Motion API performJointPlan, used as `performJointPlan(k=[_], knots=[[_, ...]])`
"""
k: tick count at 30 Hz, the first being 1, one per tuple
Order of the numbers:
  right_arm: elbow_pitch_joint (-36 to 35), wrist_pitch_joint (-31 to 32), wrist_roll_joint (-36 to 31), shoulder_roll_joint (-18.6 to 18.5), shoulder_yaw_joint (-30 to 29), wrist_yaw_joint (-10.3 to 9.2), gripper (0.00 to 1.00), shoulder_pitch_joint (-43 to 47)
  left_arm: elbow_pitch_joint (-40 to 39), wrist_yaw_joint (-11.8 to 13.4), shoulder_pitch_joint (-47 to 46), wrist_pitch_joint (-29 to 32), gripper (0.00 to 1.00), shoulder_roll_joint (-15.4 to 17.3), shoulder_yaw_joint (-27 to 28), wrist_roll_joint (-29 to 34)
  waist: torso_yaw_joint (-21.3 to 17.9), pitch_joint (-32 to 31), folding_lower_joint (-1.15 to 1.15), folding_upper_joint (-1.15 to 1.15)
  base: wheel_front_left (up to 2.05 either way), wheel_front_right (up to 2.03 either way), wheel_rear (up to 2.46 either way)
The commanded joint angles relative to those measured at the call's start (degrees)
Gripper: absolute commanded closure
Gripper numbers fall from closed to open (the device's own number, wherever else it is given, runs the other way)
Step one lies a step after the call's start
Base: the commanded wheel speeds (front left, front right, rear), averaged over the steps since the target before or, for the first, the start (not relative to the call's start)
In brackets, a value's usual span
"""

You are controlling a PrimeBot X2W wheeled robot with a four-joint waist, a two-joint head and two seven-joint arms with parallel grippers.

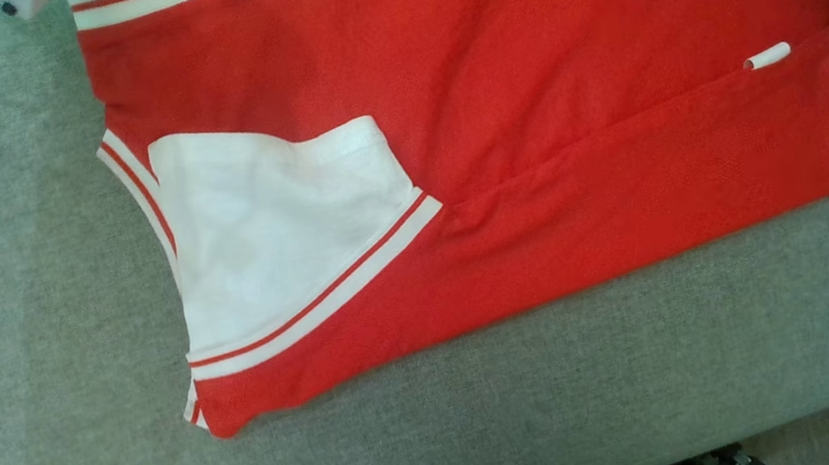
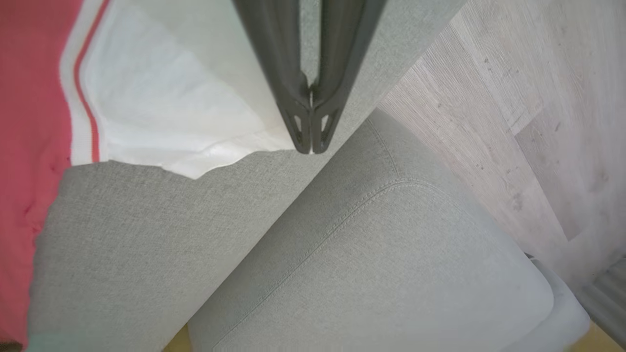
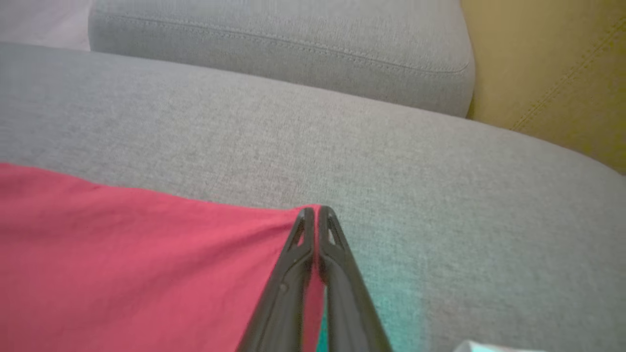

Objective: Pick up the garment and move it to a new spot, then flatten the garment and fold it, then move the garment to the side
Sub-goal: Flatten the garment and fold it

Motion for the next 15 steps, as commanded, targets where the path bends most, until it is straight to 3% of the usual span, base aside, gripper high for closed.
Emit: performJointPlan(k=[1, 10, 15], knots=[[-0.46, -1.39, 0.56, -1.59, -0.06, -0.04, 1.0, -0.59, -0.16, 0.1, -2.87, -0.99, 1.0, 1.91, 2.43, 0.78, -0.02, -0.13, 0.0, 0.0, 0.0, 0.0, 0.0], [0.79, -7.93, 4.4, -2.02, -0.94, -0.04, 1.0, -2.12, 4.47, 0.1, -4.3, -11.36, 1.0, 0.42, 2.43, 2.59, 0.78, -2.13, 0.0, 0.0, 0.0, 0.0, 0.0], [-0.56, -9.37, 6.63, -3.7, -0.26, -0.04, 1.0, 1.35, 1.95, 0.1, -1.03, -13.61, 1.0, 2.41, 2.43, 2.41, 1.49, -3.84, 0.0, 0.0, 0.0, 0.0, 0.0]])
